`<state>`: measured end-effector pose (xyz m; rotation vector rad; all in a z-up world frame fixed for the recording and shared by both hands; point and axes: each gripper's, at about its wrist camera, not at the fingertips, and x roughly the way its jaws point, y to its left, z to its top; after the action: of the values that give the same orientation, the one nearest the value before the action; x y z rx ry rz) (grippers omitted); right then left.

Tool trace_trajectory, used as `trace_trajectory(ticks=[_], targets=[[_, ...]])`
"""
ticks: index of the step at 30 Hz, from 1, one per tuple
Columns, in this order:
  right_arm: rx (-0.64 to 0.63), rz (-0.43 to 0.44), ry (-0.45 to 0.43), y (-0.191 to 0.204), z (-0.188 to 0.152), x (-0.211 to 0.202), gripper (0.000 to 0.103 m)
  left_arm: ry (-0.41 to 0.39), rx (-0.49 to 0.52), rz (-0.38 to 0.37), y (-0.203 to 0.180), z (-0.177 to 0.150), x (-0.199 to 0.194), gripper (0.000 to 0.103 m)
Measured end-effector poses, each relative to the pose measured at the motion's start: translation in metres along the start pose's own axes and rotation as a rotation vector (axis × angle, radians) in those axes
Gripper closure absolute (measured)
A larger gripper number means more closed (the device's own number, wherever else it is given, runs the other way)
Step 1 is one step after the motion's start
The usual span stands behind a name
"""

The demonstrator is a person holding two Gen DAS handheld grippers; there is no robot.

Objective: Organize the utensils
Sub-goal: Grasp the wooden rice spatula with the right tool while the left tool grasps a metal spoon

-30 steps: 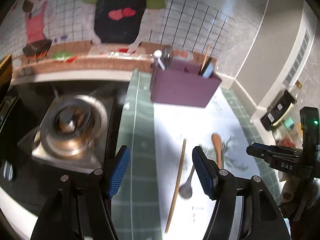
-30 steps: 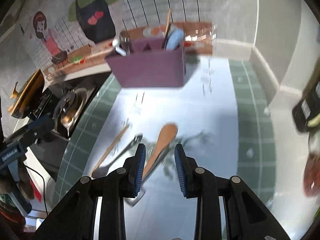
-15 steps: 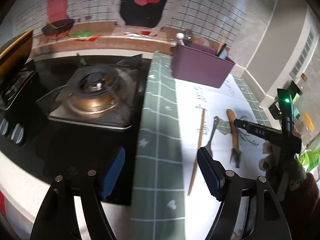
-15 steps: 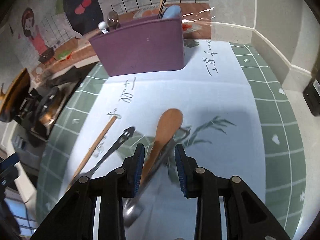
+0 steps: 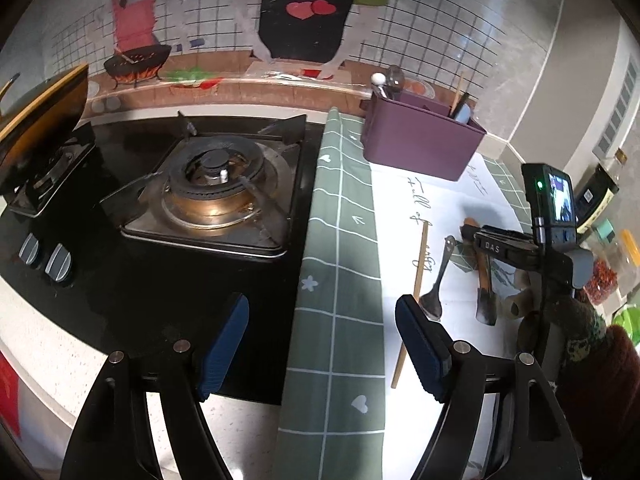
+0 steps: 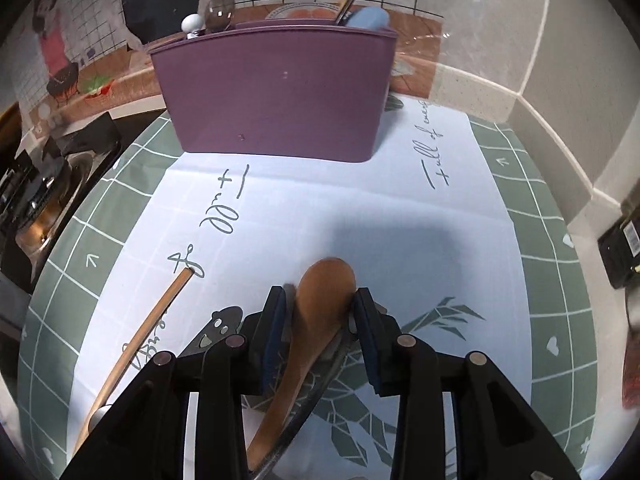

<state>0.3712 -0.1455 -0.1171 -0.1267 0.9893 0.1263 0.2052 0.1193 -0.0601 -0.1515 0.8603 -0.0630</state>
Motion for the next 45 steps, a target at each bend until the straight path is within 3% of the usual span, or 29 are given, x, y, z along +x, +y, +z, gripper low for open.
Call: trace_trajectory(ticks=[8, 21, 23, 24, 25, 30, 35, 37, 45], targets=[[0.012, 0.059, -0.002, -0.009, 0.005, 0.001, 0.074, -0.008, 0.031, -0.013, -0.020, 0.005, 0.000, 0.027], [0.092, 0.240, -0.078, -0.049, -0.030, -0.071, 0.075, 0.035, 0.083, -0.089, -0.057, 0.018, 0.031, 0.027], [0.098, 0.250, -0.096, -0.055, -0.035, -0.083, 0.079, 0.045, 0.093, -0.099, -0.064, 0.019, 0.040, 0.027], [0.101, 0.257, -0.103, -0.057, -0.038, -0.089, 0.091, 0.052, 0.103, -0.108, -0.068, 0.020, 0.046, 0.027], [0.101, 0.256, -0.110, -0.060, -0.040, -0.095, 0.094, 0.059, 0.115, -0.117, -0.071, 0.021, 0.051, 0.027], [0.099, 0.246, -0.126, -0.077, -0.048, -0.106, 0.094, 0.099, 0.148, -0.153, -0.080, 0.023, 0.070, 0.027], [0.127, 0.278, -0.047, -0.088, -0.051, -0.093, 0.088, 0.113, 0.145, -0.149, -0.080, 0.022, 0.076, 0.027], [0.130, 0.302, -0.011, -0.083, -0.051, -0.082, 0.074, 0.107, 0.146, -0.133, -0.078, 0.022, 0.074, 0.027], [0.079, 0.283, 0.081, -0.047, -0.044, -0.040, 0.073, 0.057, 0.075, -0.049, -0.040, 0.022, 0.054, 0.027]])
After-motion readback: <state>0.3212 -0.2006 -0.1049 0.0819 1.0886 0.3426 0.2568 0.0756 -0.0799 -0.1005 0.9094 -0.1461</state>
